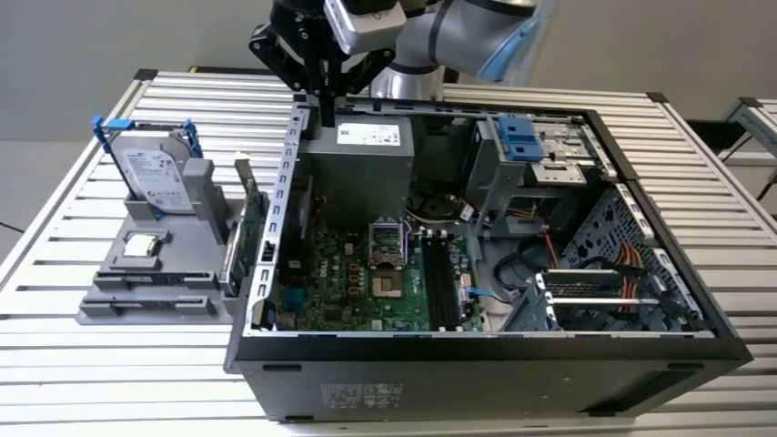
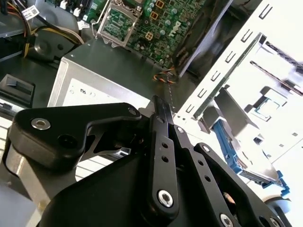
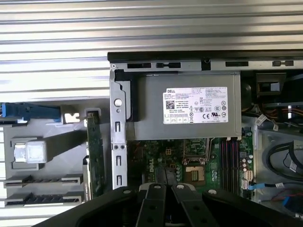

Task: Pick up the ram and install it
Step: 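Reach for the ram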

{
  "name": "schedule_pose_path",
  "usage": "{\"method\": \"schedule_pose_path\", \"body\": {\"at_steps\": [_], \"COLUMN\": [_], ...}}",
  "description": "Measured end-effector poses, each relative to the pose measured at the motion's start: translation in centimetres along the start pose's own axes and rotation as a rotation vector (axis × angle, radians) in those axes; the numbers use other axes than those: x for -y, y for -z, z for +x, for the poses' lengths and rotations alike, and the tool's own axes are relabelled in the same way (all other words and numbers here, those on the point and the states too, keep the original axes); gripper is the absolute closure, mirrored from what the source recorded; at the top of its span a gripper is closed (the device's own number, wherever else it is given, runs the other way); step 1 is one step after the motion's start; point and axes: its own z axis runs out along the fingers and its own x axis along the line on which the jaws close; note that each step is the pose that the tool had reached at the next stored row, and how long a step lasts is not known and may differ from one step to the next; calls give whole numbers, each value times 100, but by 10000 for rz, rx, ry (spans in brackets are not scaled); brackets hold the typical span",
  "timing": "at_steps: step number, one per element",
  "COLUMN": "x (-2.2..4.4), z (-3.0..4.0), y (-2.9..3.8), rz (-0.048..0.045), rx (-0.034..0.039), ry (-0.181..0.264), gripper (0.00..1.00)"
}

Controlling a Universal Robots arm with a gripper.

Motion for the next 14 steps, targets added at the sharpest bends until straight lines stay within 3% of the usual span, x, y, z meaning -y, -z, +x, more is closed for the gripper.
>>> {"method": "schedule_pose_path", "body": {"at_steps": [14], "x": [8], "z": [148], "y": [3], "rz": [2], "rx": [-63], "ry": [30], "gripper": [100]}}
